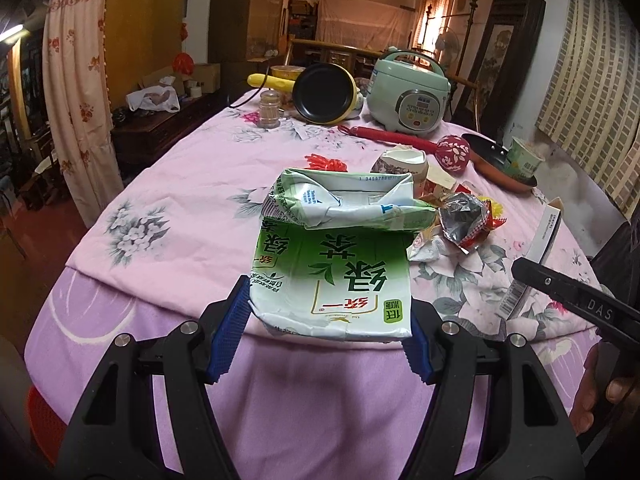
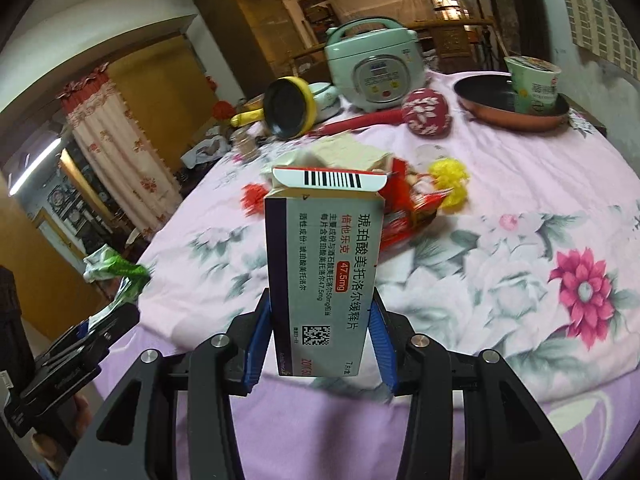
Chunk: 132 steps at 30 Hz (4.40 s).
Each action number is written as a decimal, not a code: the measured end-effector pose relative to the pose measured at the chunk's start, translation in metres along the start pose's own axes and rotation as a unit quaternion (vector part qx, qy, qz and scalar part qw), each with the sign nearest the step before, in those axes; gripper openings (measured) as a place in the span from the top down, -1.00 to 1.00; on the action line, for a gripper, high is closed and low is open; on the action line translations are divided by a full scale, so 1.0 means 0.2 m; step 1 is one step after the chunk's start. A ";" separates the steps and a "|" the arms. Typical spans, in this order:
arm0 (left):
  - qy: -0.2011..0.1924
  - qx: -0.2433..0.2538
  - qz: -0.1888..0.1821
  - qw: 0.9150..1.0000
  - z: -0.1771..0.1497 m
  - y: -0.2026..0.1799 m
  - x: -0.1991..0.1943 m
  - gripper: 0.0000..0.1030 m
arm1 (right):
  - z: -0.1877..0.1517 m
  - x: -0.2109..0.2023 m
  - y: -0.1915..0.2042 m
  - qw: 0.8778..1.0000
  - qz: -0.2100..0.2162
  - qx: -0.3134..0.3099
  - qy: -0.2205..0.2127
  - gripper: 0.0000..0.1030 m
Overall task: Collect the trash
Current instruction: 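Carry the tea carton and medicine box off the table toward the red basket, then open the left tool over the red basket while the right tool releases the medicine box, then move both tools back over the table toward the remaining trash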
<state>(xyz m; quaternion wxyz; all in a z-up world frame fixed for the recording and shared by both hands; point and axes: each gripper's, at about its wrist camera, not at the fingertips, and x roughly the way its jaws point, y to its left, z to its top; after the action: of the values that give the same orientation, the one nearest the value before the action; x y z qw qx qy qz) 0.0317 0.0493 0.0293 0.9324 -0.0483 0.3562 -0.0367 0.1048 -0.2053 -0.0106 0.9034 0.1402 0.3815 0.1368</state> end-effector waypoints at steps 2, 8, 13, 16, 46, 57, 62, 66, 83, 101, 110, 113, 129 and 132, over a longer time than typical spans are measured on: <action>-0.004 -0.006 0.003 1.000 -0.02 0.03 -0.04 -0.29 | -0.03 -0.02 0.05 1.000 0.006 -0.009 0.001 0.12; -0.023 -0.027 0.014 0.999 -0.09 0.16 -0.18 -0.29 | -0.10 -0.06 0.21 0.999 0.028 -0.035 0.005 0.12; -0.036 -0.044 0.030 0.998 -0.15 0.27 -0.30 -0.29 | -0.17 -0.11 0.38 0.997 0.050 -0.062 0.004 0.12; -0.045 -0.052 0.047 0.997 -0.19 0.35 -0.38 -0.29 | -0.20 -0.11 0.50 0.994 0.066 -0.081 0.010 0.12; -0.002 -0.289 0.277 0.916 -0.95 1.74 -0.80 -0.29 | -0.98 0.34 2.24 0.878 0.259 -0.355 0.190 0.12; 0.107 -0.384 0.291 0.870 -1.40 2.23 -0.60 -0.29 | -1.43 0.82 2.54 0.840 0.248 -0.384 0.293 0.11; 0.126 -0.392 0.317 0.854 -1.45 2.30 -0.56 -0.29 | -1.54 0.98 2.61 0.834 0.251 -0.371 0.322 0.11; 0.140 -0.387 0.338 0.846 -1.50 2.34 -0.55 -0.29 | -1.62 1.09 2.67 0.834 0.234 -0.371 0.336 0.11; 0.157 -0.397 0.357 0.831 -1.50 2.33 -0.51 -0.43 | -1.66 1.21 2.67 0.827 0.243 -0.359 0.359 -0.08; 0.107 -0.401 0.338 0.845 -1.30 2.23 -0.67 -0.53 | -1.37 0.83 2.59 0.829 0.316 -0.335 0.318 -0.09; 0.040 -0.335 0.314 0.887 -0.96 1.93 -0.78 -0.61 | -1.00 0.48 2.32 0.872 0.307 -0.317 0.210 -0.08; 0.027 -0.304 0.296 0.905 -0.85 1.79 -0.76 -0.63 | -0.82 0.39 2.14 0.892 0.283 -0.311 0.166 -0.09; 0.016 -0.096 0.111 0.989 -0.20 0.74 -0.27 -0.69 | -0.12 0.05 0.63 0.987 0.100 -0.120 0.042 -0.16; 0.021 -0.054 0.065 0.996 -0.07 0.51 -0.14 -0.69 | -0.07 -0.01 0.44 0.993 0.068 -0.098 0.023 -0.24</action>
<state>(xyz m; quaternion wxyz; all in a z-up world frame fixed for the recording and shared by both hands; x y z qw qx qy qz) 0.0049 0.1524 0.0265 0.9211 -0.0750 0.3797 0.0424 0.0810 -0.1227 0.0137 0.8925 0.0739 0.3761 0.2378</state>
